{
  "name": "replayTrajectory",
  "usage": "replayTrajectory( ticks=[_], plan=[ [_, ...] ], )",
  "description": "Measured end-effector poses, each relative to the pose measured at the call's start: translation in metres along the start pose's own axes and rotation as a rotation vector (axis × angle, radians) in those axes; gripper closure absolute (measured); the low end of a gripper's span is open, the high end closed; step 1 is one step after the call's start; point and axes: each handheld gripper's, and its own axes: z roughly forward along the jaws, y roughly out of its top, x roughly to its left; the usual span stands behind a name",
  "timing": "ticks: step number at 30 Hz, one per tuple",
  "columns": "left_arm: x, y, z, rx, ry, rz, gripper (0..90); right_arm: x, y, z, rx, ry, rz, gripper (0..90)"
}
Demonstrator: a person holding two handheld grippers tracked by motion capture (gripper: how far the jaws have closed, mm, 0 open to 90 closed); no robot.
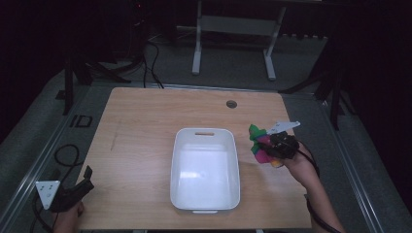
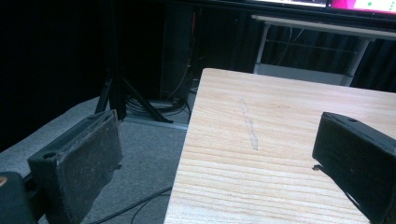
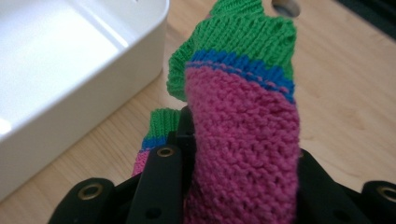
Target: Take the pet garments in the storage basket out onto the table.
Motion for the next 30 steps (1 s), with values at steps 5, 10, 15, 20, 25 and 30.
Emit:
replayTrajectory(
  ticks=[5, 10, 15, 20, 25, 30],
  plan=[
    [0.0, 0.0, 0.0, 0.0, 0.0, 0.0, 1.8, -0.002, -0.015, 0.025, 0.043, 0.006, 0.027, 72.1],
    [0.0, 0.0, 0.0, -0.001, 0.001, 0.0, 1.8, 0.0, -0.026, 0.045, 0.067, 0.004, 0.04, 72.1],
    [0.0, 0.0, 0.0, -0.001, 0.002, 0.0, 1.8, 0.005, -0.034, 0.06, 0.118, 0.025, 0.034, 71.9],
    [0.0, 0.0, 0.0, -0.002, 0.003, 0.001, 1.8, 0.008, -0.044, 0.072, 0.133, 0.032, 0.052, 70.0],
    [-0.001, 0.0, 0.0, -0.003, 0.003, 0.003, 1.8, 0.013, -0.047, 0.075, 0.122, 0.023, 0.063, 66.2],
    [0.0, 0.0, 0.0, -0.003, 0.002, -0.001, 1.8, 0.014, -0.043, 0.074, 0.134, 0.045, 0.056, 55.3]
  ],
)
